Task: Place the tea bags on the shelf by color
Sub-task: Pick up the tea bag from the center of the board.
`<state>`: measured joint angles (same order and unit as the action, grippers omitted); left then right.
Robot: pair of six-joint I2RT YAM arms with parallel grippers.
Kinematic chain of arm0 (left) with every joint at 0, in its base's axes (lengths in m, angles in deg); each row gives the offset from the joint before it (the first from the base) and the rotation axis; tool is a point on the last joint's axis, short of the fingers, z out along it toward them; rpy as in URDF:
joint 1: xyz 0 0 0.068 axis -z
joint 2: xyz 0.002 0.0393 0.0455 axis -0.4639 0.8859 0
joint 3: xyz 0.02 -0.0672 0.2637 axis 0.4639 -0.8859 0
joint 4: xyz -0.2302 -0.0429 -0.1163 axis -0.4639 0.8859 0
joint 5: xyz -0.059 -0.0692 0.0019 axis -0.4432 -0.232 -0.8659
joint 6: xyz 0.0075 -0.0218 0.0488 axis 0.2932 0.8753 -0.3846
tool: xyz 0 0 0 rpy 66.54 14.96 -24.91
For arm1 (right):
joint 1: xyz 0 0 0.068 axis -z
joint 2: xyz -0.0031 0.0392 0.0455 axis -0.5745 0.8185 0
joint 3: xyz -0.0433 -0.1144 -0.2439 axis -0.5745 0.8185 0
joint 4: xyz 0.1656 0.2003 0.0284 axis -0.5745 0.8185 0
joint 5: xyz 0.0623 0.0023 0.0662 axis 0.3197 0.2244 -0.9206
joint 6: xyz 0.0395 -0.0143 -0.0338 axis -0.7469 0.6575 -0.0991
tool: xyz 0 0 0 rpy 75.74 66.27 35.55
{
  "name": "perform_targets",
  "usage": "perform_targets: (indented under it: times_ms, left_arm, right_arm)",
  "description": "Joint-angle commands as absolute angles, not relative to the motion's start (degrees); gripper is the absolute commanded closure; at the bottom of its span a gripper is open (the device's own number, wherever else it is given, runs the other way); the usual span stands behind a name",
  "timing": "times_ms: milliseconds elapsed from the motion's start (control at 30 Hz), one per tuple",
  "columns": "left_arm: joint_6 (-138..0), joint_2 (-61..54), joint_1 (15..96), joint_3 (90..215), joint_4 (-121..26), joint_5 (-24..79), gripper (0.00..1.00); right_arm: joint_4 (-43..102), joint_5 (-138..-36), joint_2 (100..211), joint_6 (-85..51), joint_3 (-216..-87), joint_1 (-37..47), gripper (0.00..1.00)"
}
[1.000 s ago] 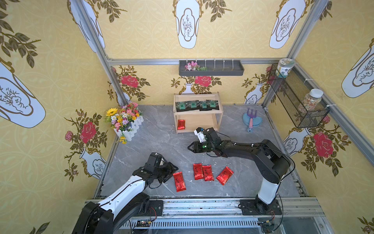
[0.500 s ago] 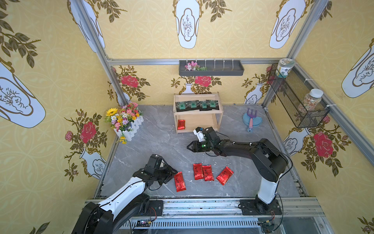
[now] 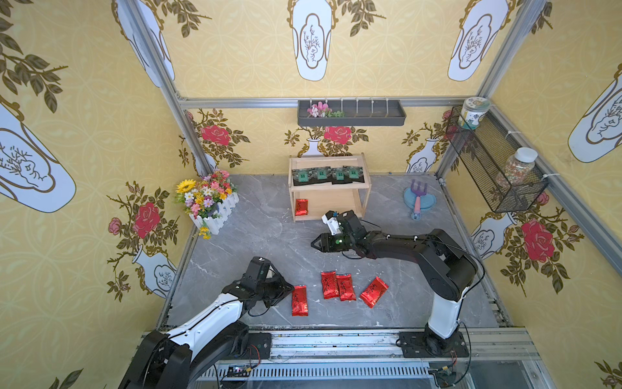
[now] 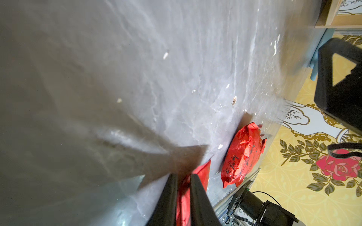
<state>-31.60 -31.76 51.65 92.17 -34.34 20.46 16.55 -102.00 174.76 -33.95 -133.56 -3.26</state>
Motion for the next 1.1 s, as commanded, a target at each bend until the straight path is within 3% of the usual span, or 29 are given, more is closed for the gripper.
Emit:
perform_targets:
  times_ms: [0, 433, 800, 1067]
  left_arm:
    - [-32.6, -31.2, 51.6, 91.7, -36.1, 20.0, 0.86]
    - [-32.0, -31.4, 51.6, 91.1, -38.7, 20.1, 1.00]
    - [-30.3, -29.8, 51.5, 92.5, -45.5, 24.6, 1.00]
    - [-30.8, -18.2, 47.3, 95.6, -58.1, 25.0, 1.00]
  right_arm:
    - [13.9, -102.5, 175.0, -34.5, -134.1, -3.2, 0.50]
    - [13.9, -102.7, 174.6, -34.6, -133.8, -2.8, 0.50]
    - [13.9, -102.8, 173.6, -34.4, -134.1, -2.6, 0.50]
    - [15.1, -102.5, 172.1, -33.5, -134.1, -2.6, 0.50]
